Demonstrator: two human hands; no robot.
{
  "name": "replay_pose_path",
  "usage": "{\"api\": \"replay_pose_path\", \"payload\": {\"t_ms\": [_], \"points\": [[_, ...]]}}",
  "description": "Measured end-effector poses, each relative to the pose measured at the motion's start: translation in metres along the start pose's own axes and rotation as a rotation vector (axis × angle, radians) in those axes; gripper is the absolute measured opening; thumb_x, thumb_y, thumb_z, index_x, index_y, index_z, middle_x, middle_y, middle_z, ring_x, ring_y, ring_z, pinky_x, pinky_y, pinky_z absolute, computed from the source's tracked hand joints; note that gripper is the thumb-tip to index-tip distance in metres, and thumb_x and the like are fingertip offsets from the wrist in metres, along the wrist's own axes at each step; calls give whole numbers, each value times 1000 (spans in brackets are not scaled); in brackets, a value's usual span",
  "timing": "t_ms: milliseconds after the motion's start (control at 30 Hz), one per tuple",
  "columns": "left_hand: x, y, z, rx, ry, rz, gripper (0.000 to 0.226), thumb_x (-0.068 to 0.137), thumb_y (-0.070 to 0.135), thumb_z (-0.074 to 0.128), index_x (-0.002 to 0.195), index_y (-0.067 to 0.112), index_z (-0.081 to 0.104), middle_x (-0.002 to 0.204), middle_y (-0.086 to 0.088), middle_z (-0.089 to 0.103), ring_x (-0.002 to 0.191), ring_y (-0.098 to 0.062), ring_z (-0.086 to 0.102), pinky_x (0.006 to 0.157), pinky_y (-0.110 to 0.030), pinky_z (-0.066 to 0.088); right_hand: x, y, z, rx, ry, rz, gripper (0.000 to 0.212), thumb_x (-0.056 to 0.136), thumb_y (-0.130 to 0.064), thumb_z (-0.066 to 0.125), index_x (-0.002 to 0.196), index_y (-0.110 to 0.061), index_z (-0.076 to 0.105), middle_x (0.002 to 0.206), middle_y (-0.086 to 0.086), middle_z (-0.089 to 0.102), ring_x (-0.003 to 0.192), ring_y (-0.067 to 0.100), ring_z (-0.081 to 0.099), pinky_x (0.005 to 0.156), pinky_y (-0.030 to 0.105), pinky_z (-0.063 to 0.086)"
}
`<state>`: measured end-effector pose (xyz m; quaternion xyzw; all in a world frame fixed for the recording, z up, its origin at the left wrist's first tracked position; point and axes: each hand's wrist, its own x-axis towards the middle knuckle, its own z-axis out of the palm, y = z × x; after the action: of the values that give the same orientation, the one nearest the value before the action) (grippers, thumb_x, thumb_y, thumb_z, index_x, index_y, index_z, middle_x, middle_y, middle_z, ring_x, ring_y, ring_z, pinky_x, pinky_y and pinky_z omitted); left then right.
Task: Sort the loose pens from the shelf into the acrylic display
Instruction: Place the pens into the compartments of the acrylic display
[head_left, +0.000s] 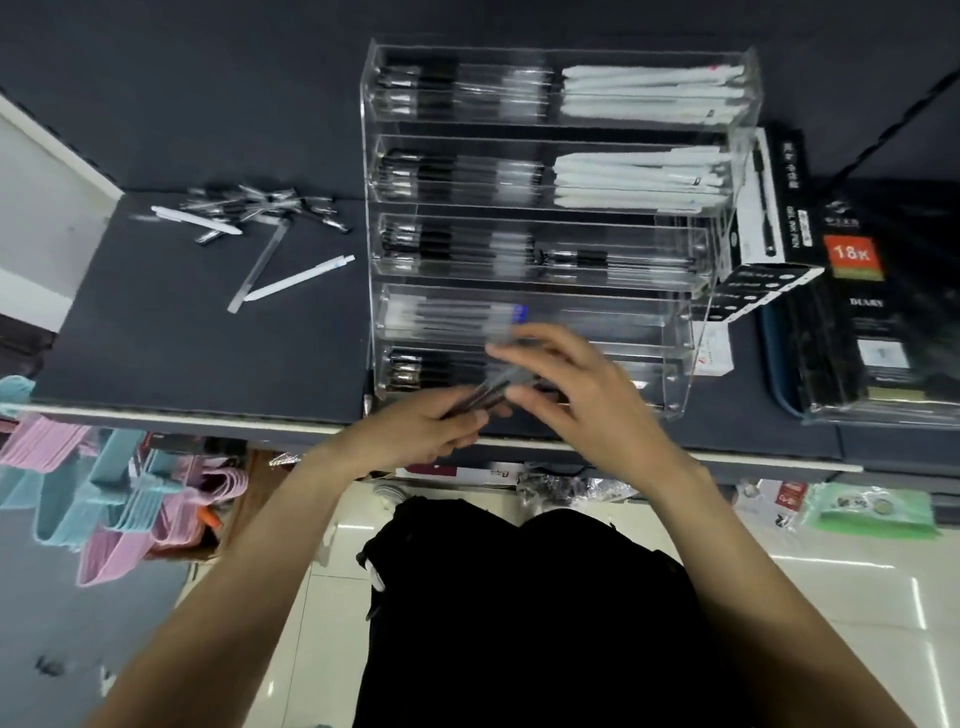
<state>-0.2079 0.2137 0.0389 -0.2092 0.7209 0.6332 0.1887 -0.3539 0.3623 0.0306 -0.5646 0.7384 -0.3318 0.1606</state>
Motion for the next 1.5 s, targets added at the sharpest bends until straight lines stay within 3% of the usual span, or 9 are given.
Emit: {"api": "replay_pose_path", "payload": {"t_ms": [200, 367, 500, 567, 667, 933, 1167, 1334, 1500], "points": [[21, 13, 27, -4, -172, -14, 15, 97, 15, 51, 110, 22, 54, 82, 4, 69, 55, -8, 57, 48, -17, 44, -46, 17, -2, 301, 75, 191, 15, 87, -15, 67, 101, -15, 71, 87, -8, 60, 69, -4, 57, 68, 8, 40], [30, 12, 42, -75, -1, 12, 26, 91, 10, 60, 114, 21, 62, 83, 11, 73, 64, -3, 67, 56, -17, 51, -71, 28, -8, 406, 160, 368, 14, 86, -13, 66, 97, -19, 71, 85, -20, 62, 64, 1, 60, 62, 9, 42], [30, 8, 52, -59, 120, 26, 23, 90, 8, 62, 103, 27, 65, 65, 12, 70, 52, 2, 61, 50, -13, 45, -80, 43, -18, 290, 213, 358, 14, 88, -20, 64, 98, -15, 72, 97, -6, 65, 89, 1, 60, 77, 11, 43], [21, 3, 43, -62, 216, -9, 24, 90, 10, 61, 105, 28, 65, 61, 13, 69, 51, 3, 60, 50, -11, 44, -84, 58, -32, 167, 343, 398, 18, 87, -24, 62, 99, -15, 73, 101, 0, 63, 98, 17, 58, 87, 15, 40], [7, -8, 26, -180, 343, -43, 27, 89, 10, 61, 110, 25, 67, 86, 8, 75, 62, -2, 65, 54, -15, 50, -80, 74, -50, -173, 429, 359, 21, 88, -27, 62, 99, -15, 74, 96, 3, 59, 91, 26, 48, 80, 12, 32], [8, -11, 15, -105, 417, 12, 25, 88, 14, 64, 102, 34, 68, 92, 14, 74, 75, -9, 71, 62, -12, 50, -44, 70, -35, -816, 43, 103, 30, 64, 7, 66, 82, -15, 76, 66, 0, 60, 73, 24, 56, 62, 27, 49], [20, -6, 11, 14, 437, 45, 24, 88, 18, 64, 102, 38, 68, 93, 17, 72, 77, -4, 70, 65, -15, 53, -18, 46, -36, -1021, -414, 271, 21, 37, -9, 78, 47, -22, 65, 51, -6, 57, 51, 9, 58, 35, 16, 34], [29, -3, 11, 103, 456, 76, 23, 88, 20, 65, 106, 34, 68, 90, 14, 73, 79, 1, 69, 72, -10, 50, -26, 48, -29, -921, -404, 271, 30, 84, 0, 49, 103, -14, 68, 103, 4, 62, 98, 18, 60, 63, 25, 47], [42, 3, 17, 210, 459, 117, 26, 89, 20, 66, 108, 37, 66, 101, 22, 66, 91, 19, 58, 83, 1, 39, -28, 50, -28, -854, -446, 252, 37, 88, 4, 44, 117, -13, 61, 112, 2, 60, 112, 21, 52, 71, 28, 47]]}}
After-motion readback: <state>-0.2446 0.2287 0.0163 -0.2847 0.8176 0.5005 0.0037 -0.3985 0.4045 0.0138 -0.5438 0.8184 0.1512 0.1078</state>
